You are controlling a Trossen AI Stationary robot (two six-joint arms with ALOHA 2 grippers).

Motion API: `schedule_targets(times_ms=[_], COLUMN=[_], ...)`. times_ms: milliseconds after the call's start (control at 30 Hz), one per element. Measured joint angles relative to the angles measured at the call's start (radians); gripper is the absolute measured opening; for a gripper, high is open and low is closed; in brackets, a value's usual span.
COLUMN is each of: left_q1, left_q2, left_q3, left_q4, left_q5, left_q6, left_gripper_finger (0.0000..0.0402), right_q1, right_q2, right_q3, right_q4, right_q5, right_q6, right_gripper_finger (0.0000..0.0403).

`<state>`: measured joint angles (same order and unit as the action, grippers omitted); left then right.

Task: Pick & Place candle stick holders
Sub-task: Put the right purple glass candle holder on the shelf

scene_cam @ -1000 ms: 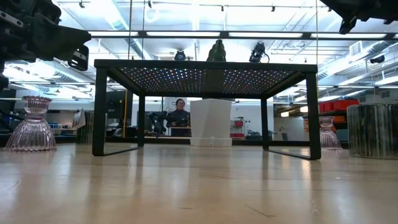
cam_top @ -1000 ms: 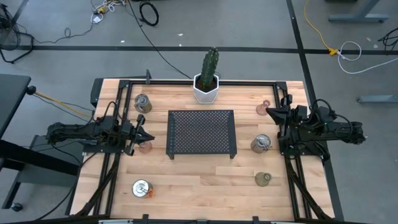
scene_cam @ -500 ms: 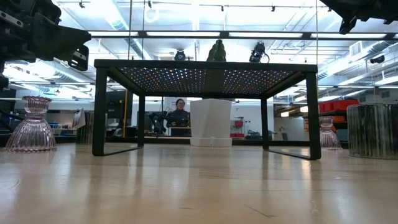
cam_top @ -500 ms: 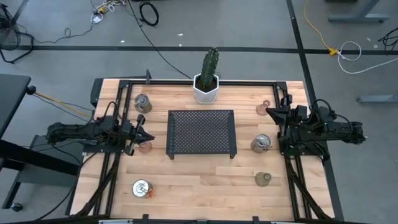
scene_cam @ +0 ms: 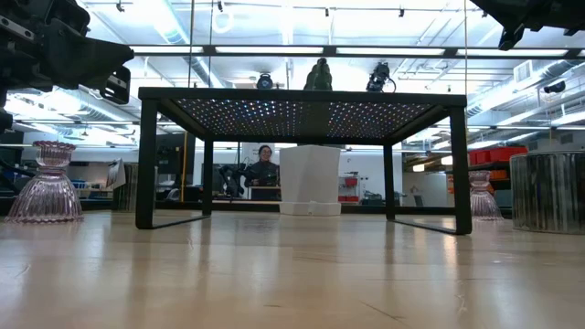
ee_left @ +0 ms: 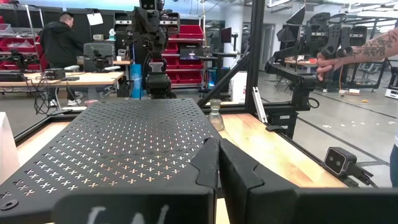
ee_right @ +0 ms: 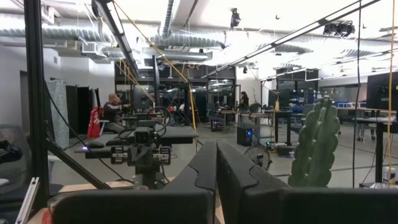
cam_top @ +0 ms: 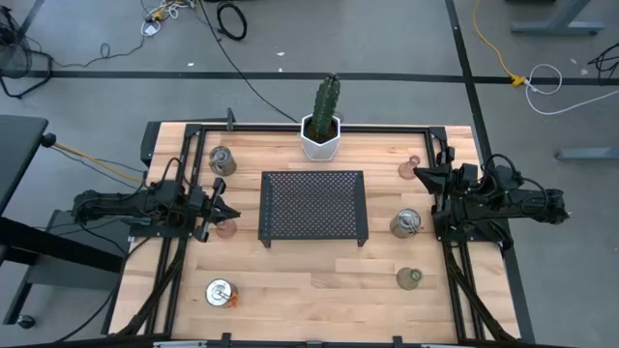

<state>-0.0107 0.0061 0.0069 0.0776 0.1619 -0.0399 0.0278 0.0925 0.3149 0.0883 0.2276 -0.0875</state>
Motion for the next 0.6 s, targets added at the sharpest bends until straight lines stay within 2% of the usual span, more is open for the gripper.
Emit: schedule_targets(times_ms=[600], left_q1=[0.000], left_q2=[0.000], left_q3=[0.000], left_q4=[0.000], left_q5=[0.000], left_q6=[0.000], left_gripper_finger=[0.0018], right_q1=[0.000], right_q2=[0.012], right_q3=[0.000], right_q4=[-0.066], right_q5=[0.000], right_q6=[0.000], right_gripper_finger=[0.0009])
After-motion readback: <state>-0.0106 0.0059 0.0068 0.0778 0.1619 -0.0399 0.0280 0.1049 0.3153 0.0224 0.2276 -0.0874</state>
